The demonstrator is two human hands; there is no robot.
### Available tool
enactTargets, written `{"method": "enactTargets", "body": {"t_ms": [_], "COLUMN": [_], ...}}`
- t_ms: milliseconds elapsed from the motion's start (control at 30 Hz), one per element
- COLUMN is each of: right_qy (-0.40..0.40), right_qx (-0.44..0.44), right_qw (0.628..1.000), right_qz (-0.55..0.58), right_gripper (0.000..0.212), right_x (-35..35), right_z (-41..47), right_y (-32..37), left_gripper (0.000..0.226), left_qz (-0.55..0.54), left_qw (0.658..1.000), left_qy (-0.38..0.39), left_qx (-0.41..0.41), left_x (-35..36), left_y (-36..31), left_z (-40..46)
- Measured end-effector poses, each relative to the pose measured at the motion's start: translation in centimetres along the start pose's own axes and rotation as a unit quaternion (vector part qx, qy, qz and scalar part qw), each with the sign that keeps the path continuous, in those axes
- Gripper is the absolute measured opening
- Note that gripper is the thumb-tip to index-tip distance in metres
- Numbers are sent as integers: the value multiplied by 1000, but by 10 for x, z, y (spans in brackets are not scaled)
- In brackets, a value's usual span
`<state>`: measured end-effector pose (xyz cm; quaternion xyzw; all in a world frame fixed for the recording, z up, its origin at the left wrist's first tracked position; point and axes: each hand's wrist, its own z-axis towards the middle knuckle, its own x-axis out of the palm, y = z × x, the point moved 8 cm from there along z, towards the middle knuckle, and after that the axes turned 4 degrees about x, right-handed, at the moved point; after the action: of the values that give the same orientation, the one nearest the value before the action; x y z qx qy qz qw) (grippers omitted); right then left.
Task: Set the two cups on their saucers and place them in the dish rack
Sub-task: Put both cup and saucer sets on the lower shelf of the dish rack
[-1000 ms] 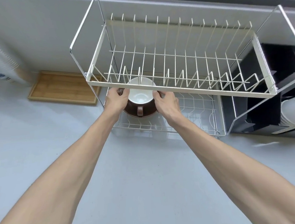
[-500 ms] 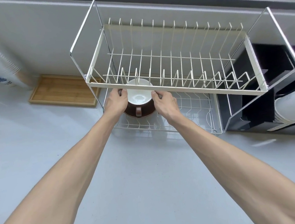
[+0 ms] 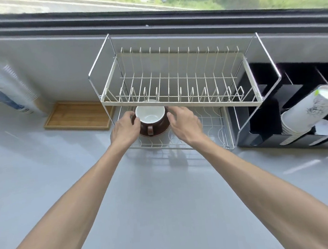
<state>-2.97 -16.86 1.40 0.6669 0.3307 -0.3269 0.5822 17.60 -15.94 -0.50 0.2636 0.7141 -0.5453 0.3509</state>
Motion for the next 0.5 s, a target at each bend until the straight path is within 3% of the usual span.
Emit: {"method": "enactTargets", "body": {"t_ms": [333,500], "right_qy": [-47,-87], "right_qx": [-97,-72], "right_qw": [975,970], "right_qz": [-194,-216], "right_gripper": [44,44], "right_x": [-20,-44], "right_z": [-77,-119], "right_y": [-34,-75], "left_gripper": [49,49], "left_qz": [176,200], "left_qw": [966,943], "left_qy": [-5,0], "left_qx": [192,266], "left_x": [25,57], "left_y": [-58,-90], "left_z": [-101,-148]}}
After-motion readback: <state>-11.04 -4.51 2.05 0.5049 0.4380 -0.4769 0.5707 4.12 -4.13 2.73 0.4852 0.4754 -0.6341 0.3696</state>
